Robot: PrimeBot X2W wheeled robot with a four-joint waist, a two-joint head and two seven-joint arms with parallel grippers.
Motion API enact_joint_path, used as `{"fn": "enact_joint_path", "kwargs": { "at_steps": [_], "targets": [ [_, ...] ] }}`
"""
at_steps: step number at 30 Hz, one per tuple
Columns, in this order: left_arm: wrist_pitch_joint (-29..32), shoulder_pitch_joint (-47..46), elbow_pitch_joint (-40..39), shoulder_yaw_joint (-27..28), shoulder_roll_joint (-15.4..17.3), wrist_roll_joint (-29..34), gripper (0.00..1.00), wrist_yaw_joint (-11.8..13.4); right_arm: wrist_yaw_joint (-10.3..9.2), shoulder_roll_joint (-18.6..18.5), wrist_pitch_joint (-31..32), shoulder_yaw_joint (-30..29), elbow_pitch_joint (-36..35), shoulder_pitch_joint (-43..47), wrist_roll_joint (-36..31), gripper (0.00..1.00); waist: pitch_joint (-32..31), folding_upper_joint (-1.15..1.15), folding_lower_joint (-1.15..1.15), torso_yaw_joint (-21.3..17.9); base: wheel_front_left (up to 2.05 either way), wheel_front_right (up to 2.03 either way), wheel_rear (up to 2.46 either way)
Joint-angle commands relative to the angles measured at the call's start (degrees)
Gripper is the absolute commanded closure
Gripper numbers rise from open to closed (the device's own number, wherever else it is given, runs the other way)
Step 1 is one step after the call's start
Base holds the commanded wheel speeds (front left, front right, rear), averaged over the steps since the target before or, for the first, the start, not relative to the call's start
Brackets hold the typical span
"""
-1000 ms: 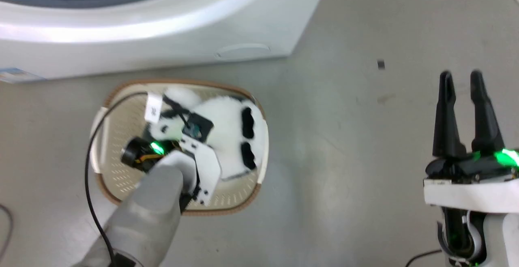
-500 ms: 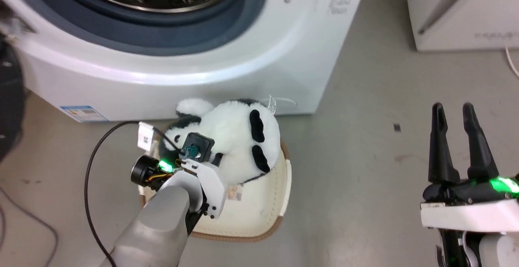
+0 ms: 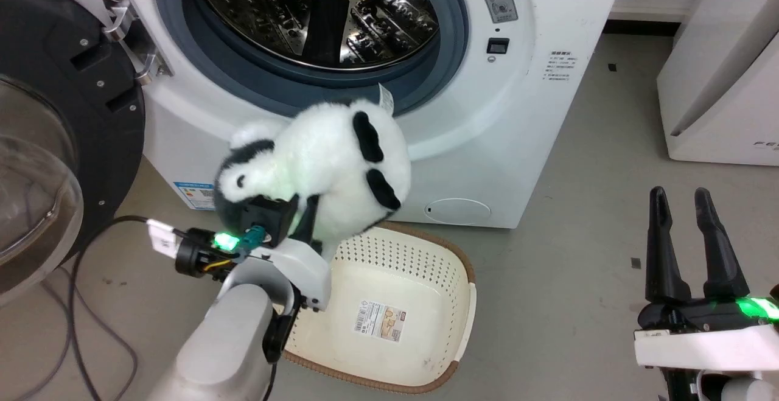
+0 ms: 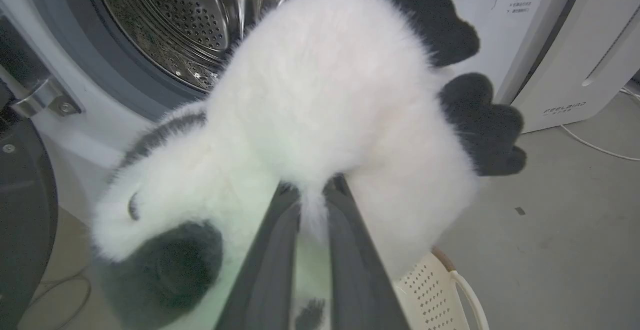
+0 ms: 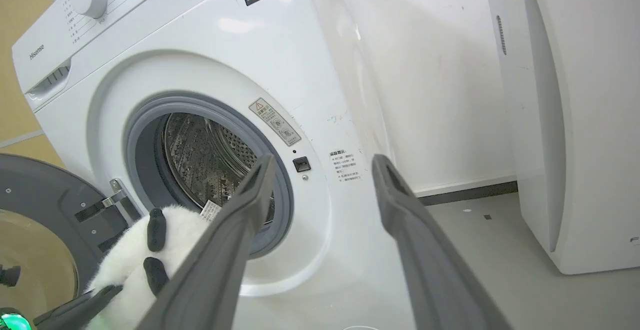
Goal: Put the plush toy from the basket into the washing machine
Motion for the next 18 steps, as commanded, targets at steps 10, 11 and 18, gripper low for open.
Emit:
{"fn": "enact_joint_path", "kwargs": {
  "at_steps": [10,11,18],
  "targets": [
    [-0.4,-0.3,-9.5,7.2,1.1,4.5,1.00,2.6,-0.04,0.0,-0.2,1.5,-0.8,-1.4,-0.4,0.00,4.0,0.00,0.01,-1.5,0.00,0.00,0.00],
    [-0.4,-1.2,-9.6,7.9,1.1,4.7,1.00,2.6,-0.04,0.0,-0.2,1.5,-1.0,-2.0,-0.6,0.00,5.1,0.00,0.01,-2.0,0.00,0.00,0.00],
    [-0.4,-10.3,-7.6,11.6,1.7,6.7,1.00,2.0,-0.04,0.0,-0.2,1.8,-1.8,-6.9,-0.6,0.00,13.7,0.00,0.01,-6.4,0.00,0.00,0.00]
  ]
}}
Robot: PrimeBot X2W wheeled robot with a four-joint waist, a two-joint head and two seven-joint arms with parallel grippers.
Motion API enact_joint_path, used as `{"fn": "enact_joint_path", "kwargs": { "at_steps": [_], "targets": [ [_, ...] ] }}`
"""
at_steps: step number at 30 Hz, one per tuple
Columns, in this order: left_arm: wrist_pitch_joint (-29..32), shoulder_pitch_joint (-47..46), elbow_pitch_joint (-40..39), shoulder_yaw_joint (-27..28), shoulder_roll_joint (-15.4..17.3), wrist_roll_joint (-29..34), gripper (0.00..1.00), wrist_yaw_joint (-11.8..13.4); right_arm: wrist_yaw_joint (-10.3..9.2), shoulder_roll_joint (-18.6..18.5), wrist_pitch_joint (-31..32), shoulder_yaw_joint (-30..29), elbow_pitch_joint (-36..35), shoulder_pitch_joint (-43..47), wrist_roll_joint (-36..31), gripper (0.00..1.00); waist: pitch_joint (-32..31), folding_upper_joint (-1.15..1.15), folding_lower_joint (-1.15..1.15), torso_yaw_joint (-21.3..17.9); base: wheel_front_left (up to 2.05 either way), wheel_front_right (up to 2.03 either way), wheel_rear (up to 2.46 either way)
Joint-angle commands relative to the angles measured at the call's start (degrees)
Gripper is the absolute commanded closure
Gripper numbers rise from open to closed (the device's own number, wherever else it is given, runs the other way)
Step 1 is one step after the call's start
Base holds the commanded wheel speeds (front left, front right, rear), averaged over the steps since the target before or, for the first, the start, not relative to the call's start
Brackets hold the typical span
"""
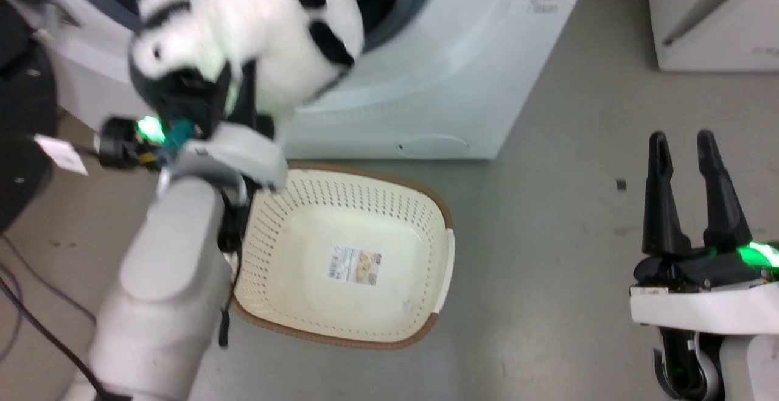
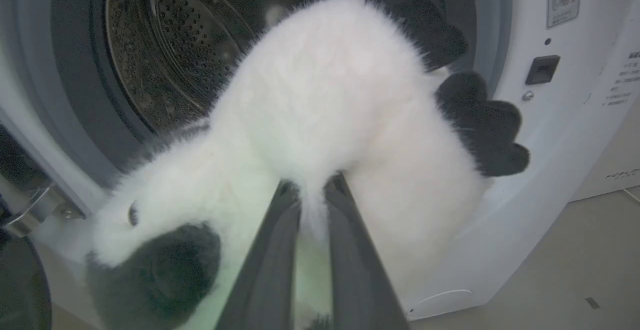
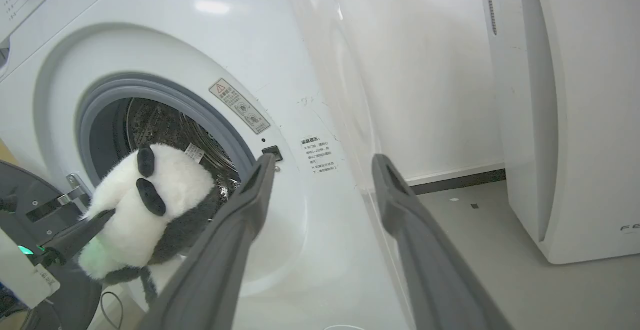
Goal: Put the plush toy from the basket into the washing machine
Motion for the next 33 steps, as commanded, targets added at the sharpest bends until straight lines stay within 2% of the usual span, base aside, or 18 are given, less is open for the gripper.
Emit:
{"fn": "enact_joint_path", "kwargs": {
  "at_steps": [1,10,18,25,31,32,33],
  "targets": [
    [-0.3,-2.6,0.1,0.8,0.4,0.4,1.00,-0.2,-0.04,0.0,-0.2,0.1,-0.3,-1.3,0.0,0.00,4.7,0.00,0.00,-3.3,0.00,0.00,0.00],
    [-0.3,-17.0,4.9,4.0,4.1,3.2,1.00,-1.3,-0.04,0.0,-0.2,0.7,-1.4,-6.4,1.8,0.00,14.0,0.00,0.00,-8.8,0.00,0.00,0.00],
    [-0.3,-29.4,8.8,6.1,8.5,4.3,1.00,-2.3,-0.04,0.0,-0.2,0.7,-2.0,-9.5,3.4,0.00,21.2,0.00,0.00,-12.1,0.00,0.00,0.00],
    [-0.3,-38.4,11.6,8.6,11.9,4.2,1.00,-1.9,-0.04,0.0,-0.2,0.7,-2.2,-11.0,4.5,0.00,25.2,0.00,0.00,-13.9,0.00,0.00,0.00],
    [-0.3,-42.5,12.8,9.1,12.9,5.0,1.00,-1.0,-0.04,0.0,-0.2,1.0,-2.2,-11.6,4.7,0.00,26.4,0.00,0.00,-14.7,0.00,0.00,0.00],
    [-0.3,-42.8,12.9,9.4,12.9,5.0,0.38,-0.6,-0.04,0.0,-0.2,1.1,-2.1,-11.7,4.7,0.00,26.5,0.00,0.00,-14.8,0.00,0.00,0.00],
    [-0.3,-42.8,13.2,9.5,13.0,5.0,0.00,-0.3,-0.04,0.0,-0.2,1.1,-2.1,-11.8,4.7,0.00,26.5,0.00,0.00,-14.8,0.00,0.00,0.00]
  ]
}}
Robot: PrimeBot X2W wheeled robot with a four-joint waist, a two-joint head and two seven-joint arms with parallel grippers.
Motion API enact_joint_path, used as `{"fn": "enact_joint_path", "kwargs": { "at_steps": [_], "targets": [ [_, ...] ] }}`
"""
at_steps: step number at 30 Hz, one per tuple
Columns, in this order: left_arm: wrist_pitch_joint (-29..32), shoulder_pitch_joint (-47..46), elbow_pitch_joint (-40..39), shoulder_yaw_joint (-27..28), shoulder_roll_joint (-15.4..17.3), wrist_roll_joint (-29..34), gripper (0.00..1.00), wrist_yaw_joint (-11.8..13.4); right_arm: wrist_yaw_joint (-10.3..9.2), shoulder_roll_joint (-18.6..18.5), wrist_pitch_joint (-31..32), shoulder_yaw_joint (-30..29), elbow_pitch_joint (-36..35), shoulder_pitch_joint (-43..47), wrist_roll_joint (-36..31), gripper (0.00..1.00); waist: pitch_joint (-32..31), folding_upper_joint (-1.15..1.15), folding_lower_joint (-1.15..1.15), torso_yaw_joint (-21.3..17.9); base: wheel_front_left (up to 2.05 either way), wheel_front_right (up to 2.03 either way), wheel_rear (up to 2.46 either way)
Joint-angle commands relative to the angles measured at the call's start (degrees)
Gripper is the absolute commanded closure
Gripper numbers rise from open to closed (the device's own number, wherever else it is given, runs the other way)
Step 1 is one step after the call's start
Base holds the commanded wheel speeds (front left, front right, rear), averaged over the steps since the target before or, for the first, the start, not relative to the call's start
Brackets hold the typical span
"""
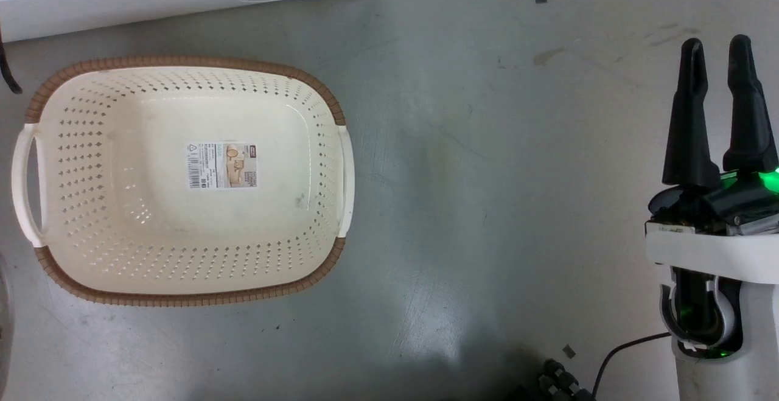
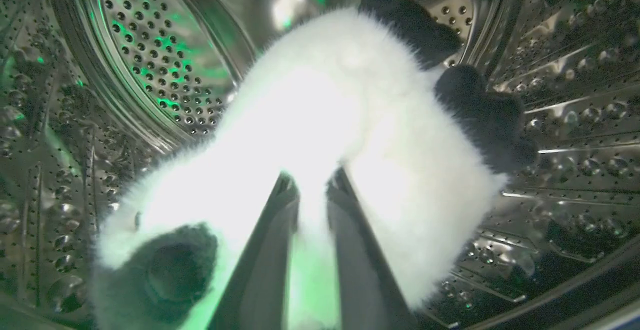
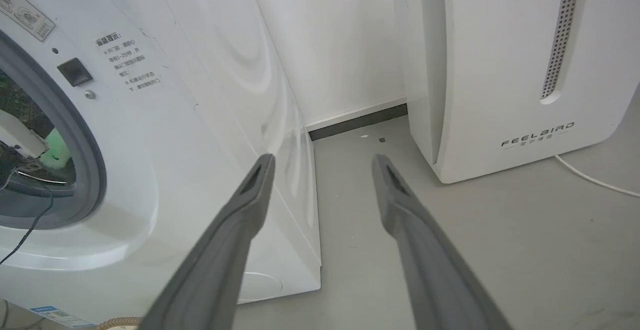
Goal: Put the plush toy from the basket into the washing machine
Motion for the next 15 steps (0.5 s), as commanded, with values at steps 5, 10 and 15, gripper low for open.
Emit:
{"fn": "enact_joint_path", "kwargs": {
  "at_steps": [5,10,15],
  "targets": [
    [-0.3,-0.6,1.2,-0.5,0.2,1.1,0.00,0.2,-0.04,0.0,-0.2,-0.1,0.2,-0.8,0.0,0.00,-0.8,0.00,-0.01,0.4,0.00,0.00,0.00],
    [-0.3,2.3,0.6,-0.2,-0.5,1.2,0.00,1.2,-0.04,0.0,-0.2,-0.1,0.9,-0.6,-1.0,0.00,-2.6,0.00,-0.01,1.1,0.00,0.00,0.00],
    [-0.3,7.3,-1.0,0.2,-1.9,1.0,0.00,1.5,-0.04,0.0,-0.2,-0.1,1.7,0.1,-2.0,0.00,-5.5,0.00,-0.01,2.5,0.00,0.00,0.00]
  ]
}}
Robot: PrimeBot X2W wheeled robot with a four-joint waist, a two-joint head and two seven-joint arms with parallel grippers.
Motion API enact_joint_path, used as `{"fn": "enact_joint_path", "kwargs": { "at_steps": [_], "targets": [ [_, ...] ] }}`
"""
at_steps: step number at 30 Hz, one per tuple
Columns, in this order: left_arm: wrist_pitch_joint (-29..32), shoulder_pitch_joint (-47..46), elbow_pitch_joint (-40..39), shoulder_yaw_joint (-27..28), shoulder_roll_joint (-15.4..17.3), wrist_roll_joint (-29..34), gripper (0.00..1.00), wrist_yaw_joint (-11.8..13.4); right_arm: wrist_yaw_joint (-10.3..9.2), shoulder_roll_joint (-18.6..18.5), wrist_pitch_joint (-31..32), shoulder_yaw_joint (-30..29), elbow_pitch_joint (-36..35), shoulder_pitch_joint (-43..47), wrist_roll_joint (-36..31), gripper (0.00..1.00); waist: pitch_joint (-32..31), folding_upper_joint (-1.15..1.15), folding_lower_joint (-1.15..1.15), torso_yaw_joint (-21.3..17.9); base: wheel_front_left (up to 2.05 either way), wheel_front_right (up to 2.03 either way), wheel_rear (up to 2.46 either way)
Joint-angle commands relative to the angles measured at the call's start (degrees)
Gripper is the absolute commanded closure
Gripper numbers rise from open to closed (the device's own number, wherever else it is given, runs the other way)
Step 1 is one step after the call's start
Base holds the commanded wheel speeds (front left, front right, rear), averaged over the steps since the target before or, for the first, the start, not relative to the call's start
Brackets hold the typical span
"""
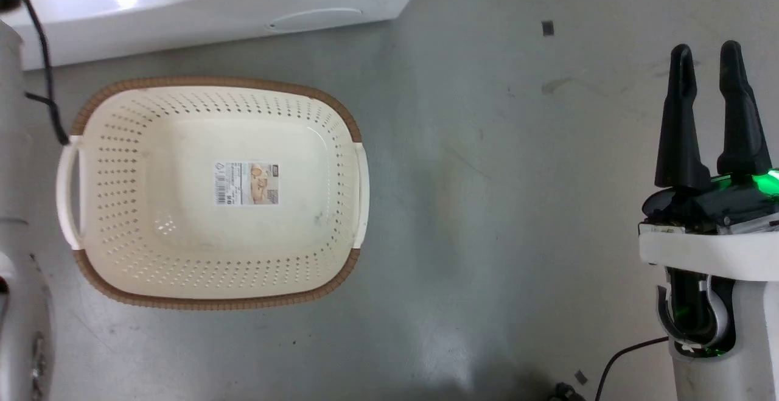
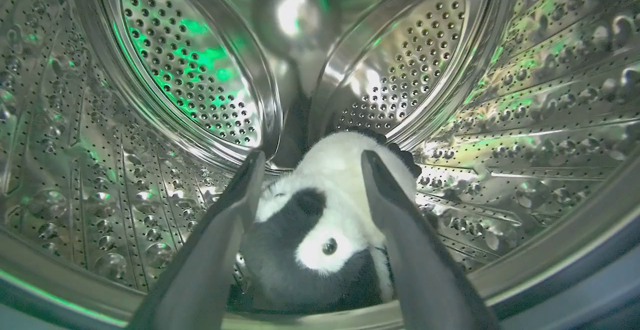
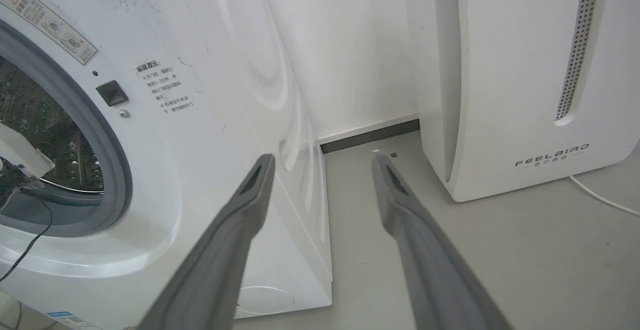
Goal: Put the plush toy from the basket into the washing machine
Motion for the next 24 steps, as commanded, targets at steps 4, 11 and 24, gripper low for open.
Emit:
{"fn": "enact_joint_path", "kwargs": {
  "at_steps": [4,11,24],
  "targets": [
    [-0.3,6.6,-4.5,0.9,-1.4,0.2,0.00,1.2,-0.04,0.0,-0.2,-0.9,1.6,1.1,-2.1,0.00,-4.6,0.00,0.00,2.1,0.00,0.00,0.00],
    [-0.3,18.7,-11.3,1.9,-4.4,0.4,0.00,1.8,-0.04,0.0,-0.2,-1.3,3.4,4.1,-4.7,0.00,-11.8,0.00,0.00,4.6,0.00,0.00,0.00],
    [-0.3,39.6,-21.9,2.1,-10.3,2.5,0.00,3.9,-0.04,0.0,-0.3,-3.3,7.0,9.6,-10.3,0.00,-24.1,0.00,0.00,9.8,0.00,0.00,0.00]
  ]
}}
